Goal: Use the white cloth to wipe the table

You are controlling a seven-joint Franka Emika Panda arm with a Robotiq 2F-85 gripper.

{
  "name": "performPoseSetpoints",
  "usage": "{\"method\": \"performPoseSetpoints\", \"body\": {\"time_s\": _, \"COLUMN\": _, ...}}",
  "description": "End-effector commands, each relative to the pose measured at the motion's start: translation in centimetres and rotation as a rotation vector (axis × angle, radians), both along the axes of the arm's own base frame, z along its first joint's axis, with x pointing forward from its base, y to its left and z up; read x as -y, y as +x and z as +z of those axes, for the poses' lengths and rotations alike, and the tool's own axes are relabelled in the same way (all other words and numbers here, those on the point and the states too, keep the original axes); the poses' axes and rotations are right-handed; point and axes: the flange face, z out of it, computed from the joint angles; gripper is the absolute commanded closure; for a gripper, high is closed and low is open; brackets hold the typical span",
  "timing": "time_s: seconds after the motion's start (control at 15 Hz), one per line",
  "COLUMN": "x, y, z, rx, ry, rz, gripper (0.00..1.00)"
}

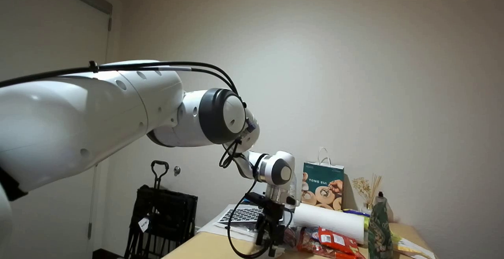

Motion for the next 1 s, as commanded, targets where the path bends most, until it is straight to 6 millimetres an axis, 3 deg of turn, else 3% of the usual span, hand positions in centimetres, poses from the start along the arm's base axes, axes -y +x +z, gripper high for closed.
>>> {"method": "performPoseSetpoints", "body": {"time_s": 0.0, "x": 0.7, "y": 0.3, "z": 0.5, "rx": 0.034, "ry": 0.024, "rz": -0.086, "gripper": 0.26}}
{"method": "performPoseSetpoints", "body": {"time_s": 0.2, "x": 0.8, "y": 0.5, "z": 0.4, "rx": 0.029, "ry": 0.034, "rz": -0.124, "gripper": 0.36}}
{"method": "performPoseSetpoints", "body": {"time_s": 0.73, "x": 2.5, "y": 0.1, "z": -0.6, "rx": -0.006, "ry": 0.049, "rz": -0.224, "gripper": 0.90}}
{"method": "performPoseSetpoints", "body": {"time_s": 0.93, "x": 2.7, "y": 0.3, "z": -1.9, "rx": -0.029, "ry": 0.055, "rz": -0.239, "gripper": 0.97}}
